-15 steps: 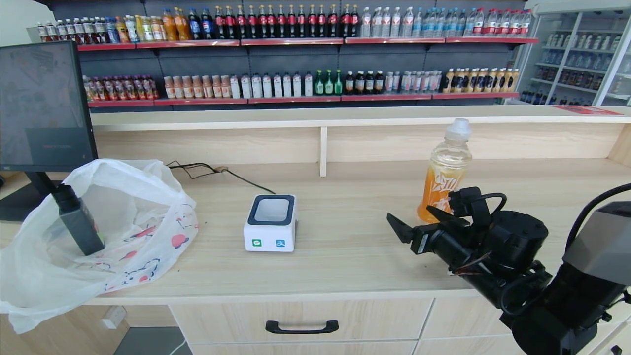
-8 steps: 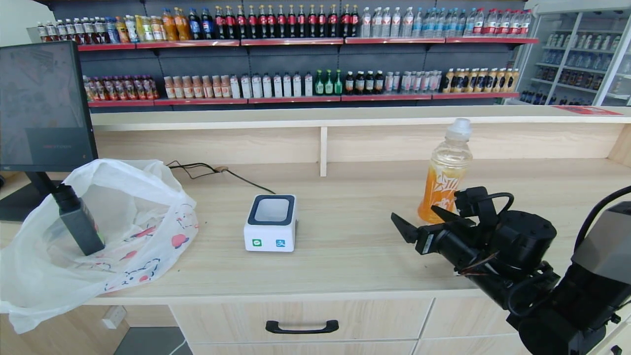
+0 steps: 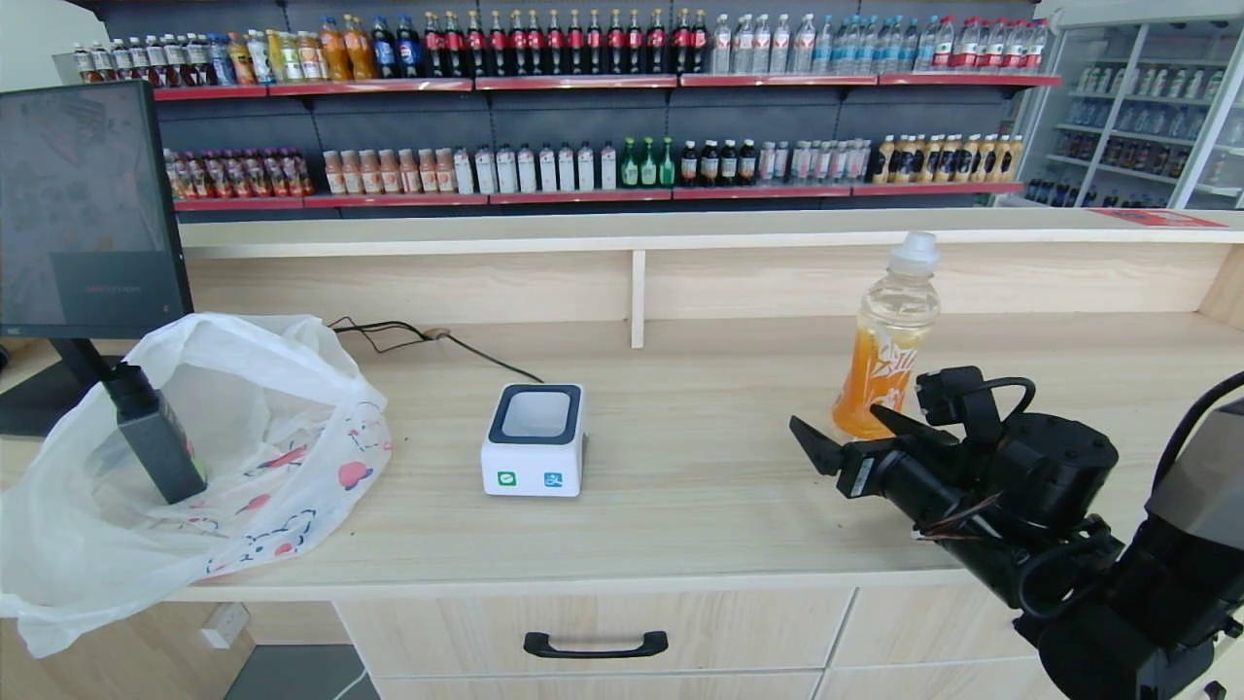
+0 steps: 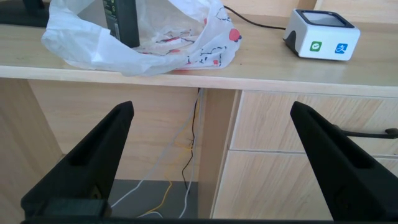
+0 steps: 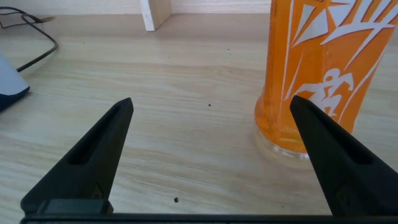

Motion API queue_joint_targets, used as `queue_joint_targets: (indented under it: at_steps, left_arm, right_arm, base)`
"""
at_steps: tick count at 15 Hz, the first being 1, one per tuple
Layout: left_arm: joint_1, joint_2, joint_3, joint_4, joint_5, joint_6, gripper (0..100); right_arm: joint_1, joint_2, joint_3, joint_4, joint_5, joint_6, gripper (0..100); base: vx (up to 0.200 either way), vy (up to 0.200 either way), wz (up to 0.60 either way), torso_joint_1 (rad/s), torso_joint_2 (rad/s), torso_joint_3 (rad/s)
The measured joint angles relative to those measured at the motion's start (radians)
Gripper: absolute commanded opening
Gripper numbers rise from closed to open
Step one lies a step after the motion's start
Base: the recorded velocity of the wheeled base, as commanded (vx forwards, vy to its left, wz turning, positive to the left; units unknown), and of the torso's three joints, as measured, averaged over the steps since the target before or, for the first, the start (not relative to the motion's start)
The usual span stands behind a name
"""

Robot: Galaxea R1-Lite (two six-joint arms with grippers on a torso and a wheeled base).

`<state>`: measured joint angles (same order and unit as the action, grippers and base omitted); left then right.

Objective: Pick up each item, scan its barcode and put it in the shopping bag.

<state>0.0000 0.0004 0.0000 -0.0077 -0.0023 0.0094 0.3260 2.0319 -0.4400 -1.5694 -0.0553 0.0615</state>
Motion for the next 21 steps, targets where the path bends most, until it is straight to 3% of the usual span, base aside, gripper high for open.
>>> queue_joint_targets:
  at_steps: [21]
  left_arm:
    - [0.0,0.0,0.0,-0.004,0.001,-0.001,100]
  right_arm:
    - [-0.097,0.042,-0.102,-0.001,0.0,0.001,100]
  base:
    - [0.0,0.0,0.0,0.0,0.0,0.0]
